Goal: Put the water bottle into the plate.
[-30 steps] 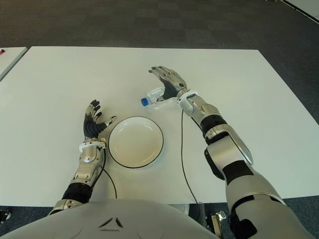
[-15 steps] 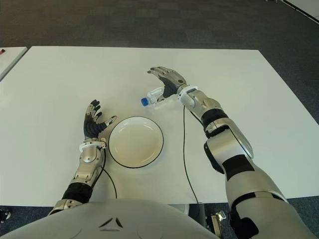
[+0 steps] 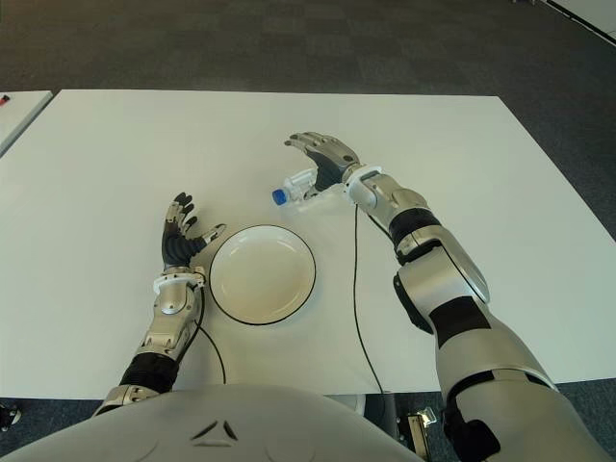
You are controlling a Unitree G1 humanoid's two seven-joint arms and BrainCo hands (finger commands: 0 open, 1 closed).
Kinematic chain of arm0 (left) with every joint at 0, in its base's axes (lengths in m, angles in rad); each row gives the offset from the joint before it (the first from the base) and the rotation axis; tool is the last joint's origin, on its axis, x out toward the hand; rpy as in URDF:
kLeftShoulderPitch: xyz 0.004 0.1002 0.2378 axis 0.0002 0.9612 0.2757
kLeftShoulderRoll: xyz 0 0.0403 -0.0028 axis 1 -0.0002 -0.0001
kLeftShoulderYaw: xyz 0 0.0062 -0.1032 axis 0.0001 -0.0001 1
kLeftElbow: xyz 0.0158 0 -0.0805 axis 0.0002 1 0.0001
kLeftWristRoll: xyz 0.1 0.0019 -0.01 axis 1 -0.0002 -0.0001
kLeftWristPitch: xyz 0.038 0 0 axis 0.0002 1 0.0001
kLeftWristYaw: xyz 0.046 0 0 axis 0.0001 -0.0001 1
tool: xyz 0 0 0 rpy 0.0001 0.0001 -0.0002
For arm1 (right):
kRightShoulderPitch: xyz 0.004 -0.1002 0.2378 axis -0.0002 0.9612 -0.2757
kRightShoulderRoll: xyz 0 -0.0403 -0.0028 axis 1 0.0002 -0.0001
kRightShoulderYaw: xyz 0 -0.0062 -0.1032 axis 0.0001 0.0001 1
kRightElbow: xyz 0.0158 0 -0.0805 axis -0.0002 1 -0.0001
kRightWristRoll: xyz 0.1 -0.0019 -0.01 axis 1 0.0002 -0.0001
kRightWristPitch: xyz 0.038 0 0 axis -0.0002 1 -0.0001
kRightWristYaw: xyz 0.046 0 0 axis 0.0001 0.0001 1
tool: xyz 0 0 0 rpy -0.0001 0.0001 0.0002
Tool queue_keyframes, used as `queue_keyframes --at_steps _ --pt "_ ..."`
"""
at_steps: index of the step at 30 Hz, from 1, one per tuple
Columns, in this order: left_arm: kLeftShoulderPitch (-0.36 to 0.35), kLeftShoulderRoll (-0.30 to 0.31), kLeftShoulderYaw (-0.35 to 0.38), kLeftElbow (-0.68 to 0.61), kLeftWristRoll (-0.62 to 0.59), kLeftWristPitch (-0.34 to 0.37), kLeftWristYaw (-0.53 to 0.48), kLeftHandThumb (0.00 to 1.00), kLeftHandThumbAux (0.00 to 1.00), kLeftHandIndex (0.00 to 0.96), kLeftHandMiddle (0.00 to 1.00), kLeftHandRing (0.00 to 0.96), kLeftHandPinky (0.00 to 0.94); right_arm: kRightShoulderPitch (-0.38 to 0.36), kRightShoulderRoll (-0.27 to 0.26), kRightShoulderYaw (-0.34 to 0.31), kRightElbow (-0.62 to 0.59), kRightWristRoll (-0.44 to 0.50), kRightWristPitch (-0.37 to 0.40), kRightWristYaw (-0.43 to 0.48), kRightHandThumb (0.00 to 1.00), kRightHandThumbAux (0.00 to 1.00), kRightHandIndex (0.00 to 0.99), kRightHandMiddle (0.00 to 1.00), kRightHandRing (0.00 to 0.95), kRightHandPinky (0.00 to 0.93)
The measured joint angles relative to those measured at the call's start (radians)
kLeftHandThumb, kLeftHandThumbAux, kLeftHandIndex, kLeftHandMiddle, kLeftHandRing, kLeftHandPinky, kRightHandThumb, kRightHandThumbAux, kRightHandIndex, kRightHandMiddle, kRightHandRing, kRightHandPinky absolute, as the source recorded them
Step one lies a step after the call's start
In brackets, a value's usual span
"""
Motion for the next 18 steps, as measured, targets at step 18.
queue_keyframes --at_steps 18 --pt "0.002 0.0 0.0 -0.01 -0.001 0.013 0.0 0.0 0.966 0.117 0.128 0.119 0.153 -0.009 0.0 0.0 0.023 0.011 -0.036 0.079 0.0 0.828 0.0 0.0 0.0 0.027"
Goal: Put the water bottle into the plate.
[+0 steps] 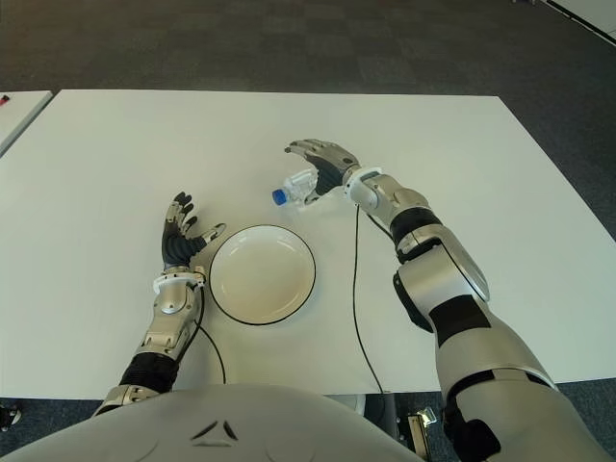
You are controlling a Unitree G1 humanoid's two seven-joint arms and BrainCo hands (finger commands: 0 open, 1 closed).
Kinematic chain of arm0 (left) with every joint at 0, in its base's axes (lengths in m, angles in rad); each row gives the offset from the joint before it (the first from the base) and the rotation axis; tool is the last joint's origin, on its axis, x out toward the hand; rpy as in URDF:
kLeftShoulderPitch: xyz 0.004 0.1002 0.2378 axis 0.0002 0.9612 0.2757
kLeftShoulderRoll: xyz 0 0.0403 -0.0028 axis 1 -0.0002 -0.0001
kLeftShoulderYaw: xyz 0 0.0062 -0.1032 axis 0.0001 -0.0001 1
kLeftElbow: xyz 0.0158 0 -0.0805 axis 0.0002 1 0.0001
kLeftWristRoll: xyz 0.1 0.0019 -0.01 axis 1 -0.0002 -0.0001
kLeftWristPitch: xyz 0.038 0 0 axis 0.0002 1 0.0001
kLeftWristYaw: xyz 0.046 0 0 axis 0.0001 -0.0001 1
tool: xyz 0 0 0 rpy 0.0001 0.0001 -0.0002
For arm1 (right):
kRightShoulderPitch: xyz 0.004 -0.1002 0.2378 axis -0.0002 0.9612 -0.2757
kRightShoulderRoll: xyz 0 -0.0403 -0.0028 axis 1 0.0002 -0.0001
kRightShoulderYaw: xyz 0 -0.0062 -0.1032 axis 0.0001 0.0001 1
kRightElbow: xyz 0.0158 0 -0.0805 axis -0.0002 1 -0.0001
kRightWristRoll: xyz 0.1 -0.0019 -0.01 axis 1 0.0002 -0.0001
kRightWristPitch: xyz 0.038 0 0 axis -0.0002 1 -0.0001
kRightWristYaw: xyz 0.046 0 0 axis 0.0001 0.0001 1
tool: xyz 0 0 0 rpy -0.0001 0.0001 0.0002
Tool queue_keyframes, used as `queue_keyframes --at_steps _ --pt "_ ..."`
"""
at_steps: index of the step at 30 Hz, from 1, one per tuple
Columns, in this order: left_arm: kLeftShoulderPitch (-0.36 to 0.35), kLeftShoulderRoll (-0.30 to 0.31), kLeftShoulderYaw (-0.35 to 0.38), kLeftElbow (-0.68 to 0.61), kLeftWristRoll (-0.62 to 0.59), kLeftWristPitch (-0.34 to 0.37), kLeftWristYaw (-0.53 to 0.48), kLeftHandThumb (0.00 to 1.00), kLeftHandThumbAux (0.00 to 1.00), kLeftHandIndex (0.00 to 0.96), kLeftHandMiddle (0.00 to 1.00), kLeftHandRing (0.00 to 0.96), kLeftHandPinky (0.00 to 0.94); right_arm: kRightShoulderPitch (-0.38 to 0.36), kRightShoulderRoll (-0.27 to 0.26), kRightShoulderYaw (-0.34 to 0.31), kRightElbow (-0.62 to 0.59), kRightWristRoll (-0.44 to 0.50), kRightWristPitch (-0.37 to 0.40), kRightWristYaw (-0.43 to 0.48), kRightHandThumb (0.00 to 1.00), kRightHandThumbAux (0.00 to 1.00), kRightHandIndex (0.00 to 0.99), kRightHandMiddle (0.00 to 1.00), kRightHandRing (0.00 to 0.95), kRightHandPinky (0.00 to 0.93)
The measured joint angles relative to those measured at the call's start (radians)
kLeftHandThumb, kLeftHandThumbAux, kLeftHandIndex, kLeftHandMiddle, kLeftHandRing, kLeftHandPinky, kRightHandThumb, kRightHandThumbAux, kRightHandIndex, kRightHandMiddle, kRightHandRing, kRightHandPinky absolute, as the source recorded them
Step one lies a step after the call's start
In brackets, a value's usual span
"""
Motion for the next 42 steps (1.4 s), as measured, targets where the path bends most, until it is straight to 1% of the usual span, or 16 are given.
queue_keyframes --at_steps 10,19,37,42 --pt "0.005 0.0 0.0 -0.007 0.0 0.004 -0.001 0.0 0.965 0.121 0.13 0.121 0.154 -0.006 -0.002 0.0 0.0 0.002 -0.014 0.048 0.0 0.849 0.0 0.0 0.0 0.053" --pt "0.013 0.0 -0.002 -0.023 0.0 0.014 -0.001 0.0 0.954 0.111 0.124 0.114 0.146 -0.011 -0.003 0.0 0.004 0.002 -0.019 0.081 0.0 0.843 0.0 0.0 0.008 0.077" --pt "0.023 0.002 -0.013 -0.04 0.001 0.029 -0.001 0.0 0.945 0.116 0.128 0.119 0.155 -0.017 -0.006 0.012 0.018 -0.003 -0.019 0.08 0.0 0.82 0.0 0.006 0.027 0.087" --pt "0.026 0.002 -0.016 -0.043 0.0 0.029 -0.001 0.0 0.948 0.121 0.13 0.124 0.158 -0.018 -0.009 0.021 0.023 -0.007 -0.019 0.068 0.0 0.808 0.0 0.006 0.024 0.068"
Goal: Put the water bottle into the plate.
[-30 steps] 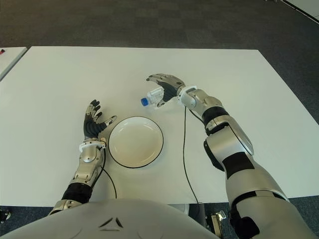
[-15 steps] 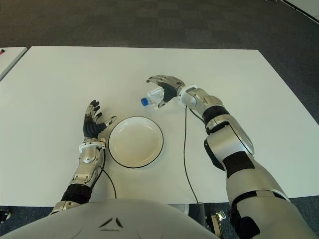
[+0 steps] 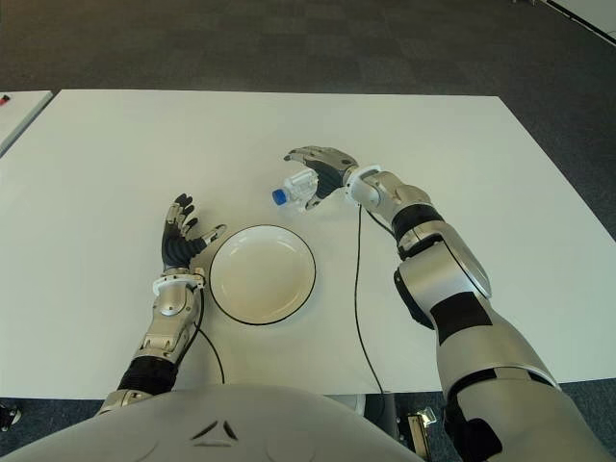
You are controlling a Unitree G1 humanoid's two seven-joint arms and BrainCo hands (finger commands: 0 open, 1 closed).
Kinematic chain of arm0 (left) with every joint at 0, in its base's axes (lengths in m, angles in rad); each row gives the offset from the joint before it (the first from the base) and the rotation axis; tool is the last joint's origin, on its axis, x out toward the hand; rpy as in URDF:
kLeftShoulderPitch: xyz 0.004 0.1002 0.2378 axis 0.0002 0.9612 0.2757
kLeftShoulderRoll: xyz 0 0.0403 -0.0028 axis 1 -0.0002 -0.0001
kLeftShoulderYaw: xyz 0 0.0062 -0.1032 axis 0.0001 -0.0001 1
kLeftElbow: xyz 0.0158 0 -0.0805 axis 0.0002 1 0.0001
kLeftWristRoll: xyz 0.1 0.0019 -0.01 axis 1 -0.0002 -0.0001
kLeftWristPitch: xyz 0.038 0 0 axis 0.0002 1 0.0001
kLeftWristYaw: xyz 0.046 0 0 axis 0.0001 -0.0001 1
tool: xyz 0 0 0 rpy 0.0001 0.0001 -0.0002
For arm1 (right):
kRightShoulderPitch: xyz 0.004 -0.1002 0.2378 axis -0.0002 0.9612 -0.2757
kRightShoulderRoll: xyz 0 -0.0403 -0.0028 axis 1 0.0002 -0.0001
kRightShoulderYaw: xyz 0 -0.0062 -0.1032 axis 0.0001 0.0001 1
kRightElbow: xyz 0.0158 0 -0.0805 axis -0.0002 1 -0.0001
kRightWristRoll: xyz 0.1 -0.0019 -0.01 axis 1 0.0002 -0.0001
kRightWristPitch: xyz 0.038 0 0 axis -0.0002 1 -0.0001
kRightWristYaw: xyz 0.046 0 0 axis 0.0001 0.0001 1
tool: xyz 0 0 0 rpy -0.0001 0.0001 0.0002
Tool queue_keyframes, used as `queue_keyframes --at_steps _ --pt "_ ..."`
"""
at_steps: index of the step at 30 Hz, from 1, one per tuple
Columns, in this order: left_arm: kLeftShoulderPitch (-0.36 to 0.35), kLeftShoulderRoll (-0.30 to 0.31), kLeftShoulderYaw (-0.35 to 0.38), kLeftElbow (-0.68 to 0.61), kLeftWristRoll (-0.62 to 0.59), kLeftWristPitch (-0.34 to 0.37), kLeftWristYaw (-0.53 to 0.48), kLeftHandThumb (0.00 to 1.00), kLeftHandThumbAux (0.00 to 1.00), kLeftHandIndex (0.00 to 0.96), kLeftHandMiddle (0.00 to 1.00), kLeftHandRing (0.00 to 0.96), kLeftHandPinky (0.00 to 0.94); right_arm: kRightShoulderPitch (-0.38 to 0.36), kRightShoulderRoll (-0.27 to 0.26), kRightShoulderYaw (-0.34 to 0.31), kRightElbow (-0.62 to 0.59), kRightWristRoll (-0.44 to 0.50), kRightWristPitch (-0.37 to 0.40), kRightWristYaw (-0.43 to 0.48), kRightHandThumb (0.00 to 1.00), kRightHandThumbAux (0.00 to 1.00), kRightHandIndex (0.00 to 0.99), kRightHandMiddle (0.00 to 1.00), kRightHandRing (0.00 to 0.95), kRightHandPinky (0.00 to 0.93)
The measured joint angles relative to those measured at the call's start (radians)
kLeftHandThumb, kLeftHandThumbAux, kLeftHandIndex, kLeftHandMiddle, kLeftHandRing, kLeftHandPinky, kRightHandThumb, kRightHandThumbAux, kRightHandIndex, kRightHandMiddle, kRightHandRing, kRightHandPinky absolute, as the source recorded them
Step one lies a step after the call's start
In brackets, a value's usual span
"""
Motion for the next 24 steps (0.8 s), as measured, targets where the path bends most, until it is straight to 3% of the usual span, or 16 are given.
queue_keyframes --at_steps 24 --pt "0.007 0.001 -0.006 -0.004 0.0 -0.004 0.0 0.0 0.969 0.12 0.13 0.122 0.156 -0.004 -0.005 0.026 0.024 -0.01 0.026 -0.02 0.0 0.855 0.0 0.0 0.0 0.062"
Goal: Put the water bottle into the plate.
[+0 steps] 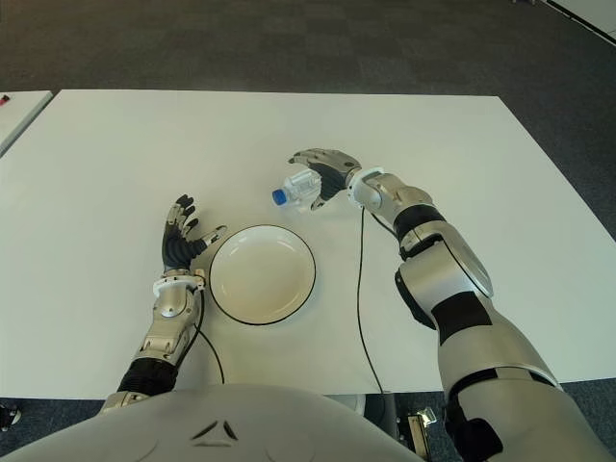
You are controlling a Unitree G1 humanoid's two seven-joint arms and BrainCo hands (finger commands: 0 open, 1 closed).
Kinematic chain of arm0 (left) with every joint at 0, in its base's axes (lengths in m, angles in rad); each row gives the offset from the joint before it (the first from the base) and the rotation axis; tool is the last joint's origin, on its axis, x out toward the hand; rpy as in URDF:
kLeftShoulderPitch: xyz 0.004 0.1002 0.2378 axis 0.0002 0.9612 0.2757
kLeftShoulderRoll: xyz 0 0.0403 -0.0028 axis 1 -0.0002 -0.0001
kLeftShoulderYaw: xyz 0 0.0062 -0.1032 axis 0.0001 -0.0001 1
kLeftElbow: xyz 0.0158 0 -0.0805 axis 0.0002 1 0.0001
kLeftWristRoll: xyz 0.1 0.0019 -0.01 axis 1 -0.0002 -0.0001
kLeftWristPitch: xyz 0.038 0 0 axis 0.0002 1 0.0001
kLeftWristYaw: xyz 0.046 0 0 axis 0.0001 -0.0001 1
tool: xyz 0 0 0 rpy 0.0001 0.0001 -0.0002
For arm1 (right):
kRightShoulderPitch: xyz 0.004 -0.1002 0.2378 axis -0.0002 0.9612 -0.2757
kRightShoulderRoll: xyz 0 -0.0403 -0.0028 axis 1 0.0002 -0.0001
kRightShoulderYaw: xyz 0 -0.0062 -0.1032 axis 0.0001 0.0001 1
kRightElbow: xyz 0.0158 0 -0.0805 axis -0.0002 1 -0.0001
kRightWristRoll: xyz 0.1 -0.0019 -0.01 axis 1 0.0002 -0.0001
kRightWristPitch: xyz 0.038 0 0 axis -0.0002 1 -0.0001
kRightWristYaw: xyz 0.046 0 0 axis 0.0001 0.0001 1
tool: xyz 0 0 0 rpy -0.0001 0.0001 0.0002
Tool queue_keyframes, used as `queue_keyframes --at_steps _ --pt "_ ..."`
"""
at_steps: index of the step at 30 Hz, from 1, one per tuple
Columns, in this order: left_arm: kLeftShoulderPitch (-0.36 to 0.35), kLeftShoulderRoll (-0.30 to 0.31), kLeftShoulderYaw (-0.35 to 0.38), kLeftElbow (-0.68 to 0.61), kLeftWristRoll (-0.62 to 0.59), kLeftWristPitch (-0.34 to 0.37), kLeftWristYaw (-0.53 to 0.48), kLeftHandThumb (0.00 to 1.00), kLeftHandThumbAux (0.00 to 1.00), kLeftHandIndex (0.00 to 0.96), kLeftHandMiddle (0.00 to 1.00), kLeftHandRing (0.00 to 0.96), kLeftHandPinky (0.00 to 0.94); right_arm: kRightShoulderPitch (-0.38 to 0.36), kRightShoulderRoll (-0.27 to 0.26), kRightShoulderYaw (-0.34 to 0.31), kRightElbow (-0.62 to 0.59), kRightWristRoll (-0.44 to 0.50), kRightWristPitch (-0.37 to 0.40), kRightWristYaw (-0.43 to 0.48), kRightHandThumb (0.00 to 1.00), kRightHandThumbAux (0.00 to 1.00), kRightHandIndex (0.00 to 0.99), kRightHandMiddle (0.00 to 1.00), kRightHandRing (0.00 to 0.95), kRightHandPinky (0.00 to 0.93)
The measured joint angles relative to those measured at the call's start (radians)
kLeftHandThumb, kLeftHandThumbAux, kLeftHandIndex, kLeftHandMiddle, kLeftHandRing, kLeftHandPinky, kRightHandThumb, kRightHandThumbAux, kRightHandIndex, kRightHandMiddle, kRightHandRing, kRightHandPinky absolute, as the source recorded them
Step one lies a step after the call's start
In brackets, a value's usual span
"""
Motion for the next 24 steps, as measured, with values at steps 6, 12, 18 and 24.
queue_keyframes --at_steps 6,12,18,24 --pt "0.0 0.0 0.0 -0.001 -0.001 0.0 0.0 0.0 0.976 0.121 0.13 0.123 0.157 0.0 0.001 0.0 0.005 -0.001 0.015 -0.003 0.0 0.86 0.0 0.0 0.0 0.061" --pt "0.003 0.0 0.0 -0.005 -0.001 0.003 0.0 0.0 0.972 0.118 0.127 0.121 0.155 0.0 0.003 0.0 0.012 -0.001 0.03 -0.005 0.0 0.861 0.0 0.0 0.0 0.068" --pt "0.004 0.0 -0.002 -0.007 -0.001 0.005 0.0 0.0 0.967 0.117 0.127 0.12 0.154 -0.001 0.004 0.0 0.018 0.0 0.038 -0.005 0.0 0.86 0.0 0.0 0.0 0.069" --pt "0.004 0.0 -0.003 -0.008 0.0 0.006 0.0 0.0 0.965 0.119 0.127 0.119 0.153 -0.003 0.006 -0.001 0.025 0.001 0.05 -0.005 0.0 0.861 0.0 0.0 0.0 0.074"
